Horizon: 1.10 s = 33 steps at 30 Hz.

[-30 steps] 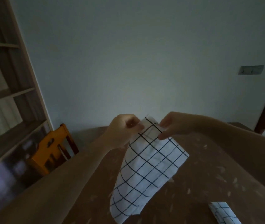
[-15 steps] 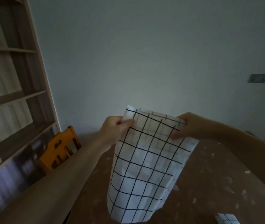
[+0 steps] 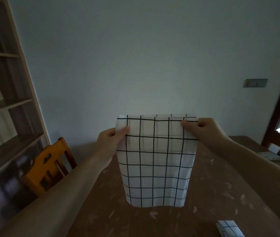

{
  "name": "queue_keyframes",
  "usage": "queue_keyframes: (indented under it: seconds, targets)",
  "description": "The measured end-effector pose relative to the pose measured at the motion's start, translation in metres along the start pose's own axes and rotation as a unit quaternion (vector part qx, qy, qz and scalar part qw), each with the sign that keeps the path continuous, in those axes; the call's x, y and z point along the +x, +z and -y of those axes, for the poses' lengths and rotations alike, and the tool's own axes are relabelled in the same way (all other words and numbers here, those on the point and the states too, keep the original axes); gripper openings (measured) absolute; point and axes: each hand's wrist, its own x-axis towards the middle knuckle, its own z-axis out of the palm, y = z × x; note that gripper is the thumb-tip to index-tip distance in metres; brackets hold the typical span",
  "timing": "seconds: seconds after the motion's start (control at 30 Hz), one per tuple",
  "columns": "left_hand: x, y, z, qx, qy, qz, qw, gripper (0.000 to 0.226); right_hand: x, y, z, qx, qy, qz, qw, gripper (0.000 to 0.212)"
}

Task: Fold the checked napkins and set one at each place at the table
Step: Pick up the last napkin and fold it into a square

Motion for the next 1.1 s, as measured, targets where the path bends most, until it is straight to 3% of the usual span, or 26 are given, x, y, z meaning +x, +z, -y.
queue_keyframes:
  seconds: [0.37, 0.63, 0.73, 0.83, 0.93, 1.0, 1.07, 1.1]
  targets:
    - [-0.004, 0.001, 0.000, -0.049, -0.022, 0.080, 0.995, 0.029, 0.000, -0.004, 0.008, 0.008, 0.013, -0.020, 1.000, 0.062]
    - [-0.003, 0.011, 0.006, -0.112, -0.084, 0.068, 0.988, 0.043, 0.003, -0.002, 0.011, -0.011, 0.019, -0.042, 0.999, 0.047]
    - [-0.006, 0.013, 0.011, -0.130, -0.094, 0.104, 0.982, 0.046, 0.004, -0.004, 0.011, -0.027, 0.010, -0.055, 0.998, 0.049]
    - [-0.016, 0.016, 0.018, -0.066, -0.100, 0.163, 0.979, 0.034, 0.005, -0.007, 0.007, -0.031, 0.017, -0.075, 0.997, 0.054]
    - [-0.021, 0.023, 0.030, 0.003, -0.089, 0.217, 0.972, 0.037, 0.006, -0.014, 0.007, -0.014, 0.040, -0.103, 0.994, 0.053]
    - [-0.020, 0.030, 0.030, -0.029, -0.098, 0.193, 0.976, 0.037, -0.003, -0.025, 0.000, 0.032, 0.099, -0.052, 0.993, 0.048]
    - [-0.015, 0.034, 0.028, -0.050, -0.093, 0.166, 0.980, 0.036, -0.016, -0.037, -0.017, 0.108, 0.186, 0.086, 0.973, 0.076]
    - [-0.012, 0.035, 0.025, -0.033, -0.084, 0.158, 0.983, 0.037, -0.024, -0.038, -0.026, 0.094, 0.193, 0.136, 0.967, 0.083]
